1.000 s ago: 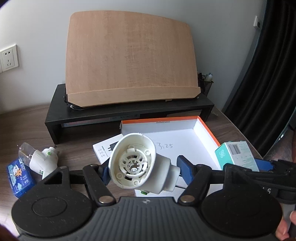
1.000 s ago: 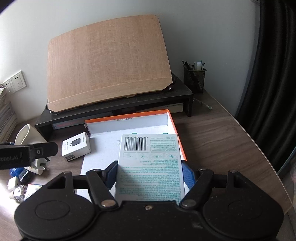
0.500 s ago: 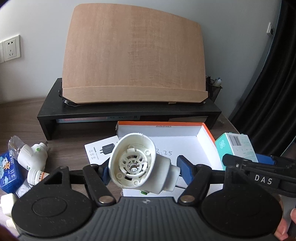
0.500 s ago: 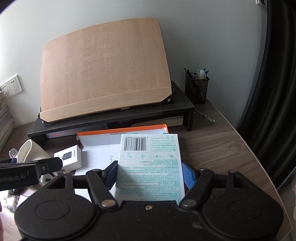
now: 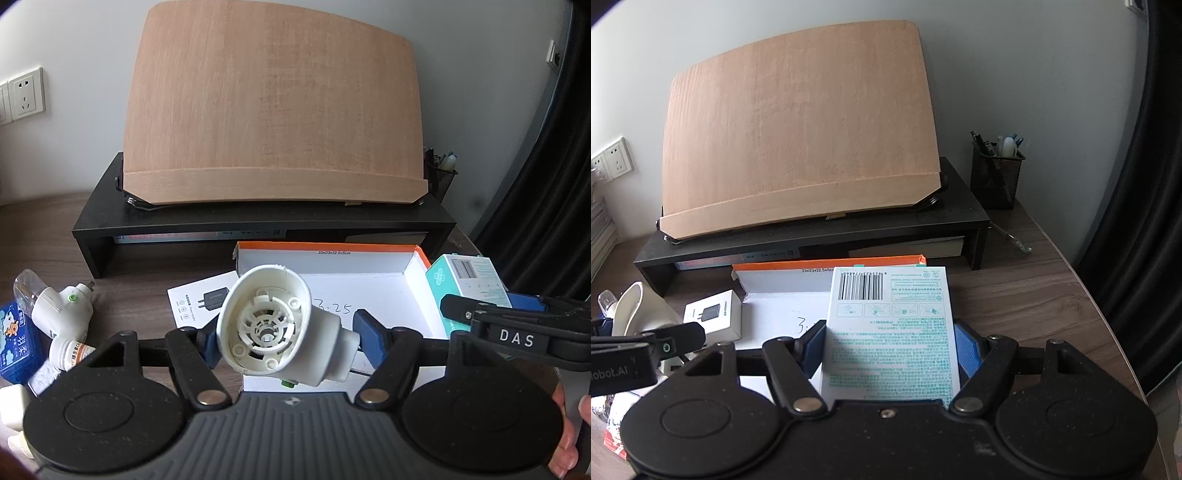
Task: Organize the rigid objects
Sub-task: 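Bring the heater and medicine box over the inside of the white box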
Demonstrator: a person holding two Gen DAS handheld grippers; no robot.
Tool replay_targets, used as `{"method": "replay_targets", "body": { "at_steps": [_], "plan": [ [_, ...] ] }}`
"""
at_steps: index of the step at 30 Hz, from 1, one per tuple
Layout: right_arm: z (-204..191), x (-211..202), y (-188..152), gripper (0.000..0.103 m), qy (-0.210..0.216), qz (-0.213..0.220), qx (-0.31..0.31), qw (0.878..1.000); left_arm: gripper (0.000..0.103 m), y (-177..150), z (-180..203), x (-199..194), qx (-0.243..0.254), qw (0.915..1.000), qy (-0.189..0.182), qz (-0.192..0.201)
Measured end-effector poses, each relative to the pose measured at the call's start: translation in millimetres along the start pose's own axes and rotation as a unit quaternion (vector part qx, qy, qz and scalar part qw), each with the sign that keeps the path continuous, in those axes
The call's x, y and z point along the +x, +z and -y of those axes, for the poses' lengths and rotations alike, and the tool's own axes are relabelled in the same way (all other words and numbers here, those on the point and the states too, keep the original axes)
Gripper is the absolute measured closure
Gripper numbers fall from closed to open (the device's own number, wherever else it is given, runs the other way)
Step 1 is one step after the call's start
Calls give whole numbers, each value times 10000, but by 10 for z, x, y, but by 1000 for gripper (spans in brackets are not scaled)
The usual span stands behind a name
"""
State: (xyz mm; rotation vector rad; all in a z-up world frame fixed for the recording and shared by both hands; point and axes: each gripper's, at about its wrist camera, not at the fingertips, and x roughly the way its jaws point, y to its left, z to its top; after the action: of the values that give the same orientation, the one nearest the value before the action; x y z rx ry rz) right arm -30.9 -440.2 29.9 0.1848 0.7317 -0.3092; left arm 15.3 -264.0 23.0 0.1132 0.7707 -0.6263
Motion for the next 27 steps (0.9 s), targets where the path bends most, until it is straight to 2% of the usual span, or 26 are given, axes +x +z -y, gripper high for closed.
{"method": "replay_targets", "body": {
  "at_steps": [15,27],
  "plan": [
    [-13,265,103,19,246,-139,-167,9995,31,-8,51,119,-95,9996,251,-65],
    [-84,436,128,19,269,-306,-265,9988,31,-41,76,207,-101,9994,277,-165]
  ]
}}
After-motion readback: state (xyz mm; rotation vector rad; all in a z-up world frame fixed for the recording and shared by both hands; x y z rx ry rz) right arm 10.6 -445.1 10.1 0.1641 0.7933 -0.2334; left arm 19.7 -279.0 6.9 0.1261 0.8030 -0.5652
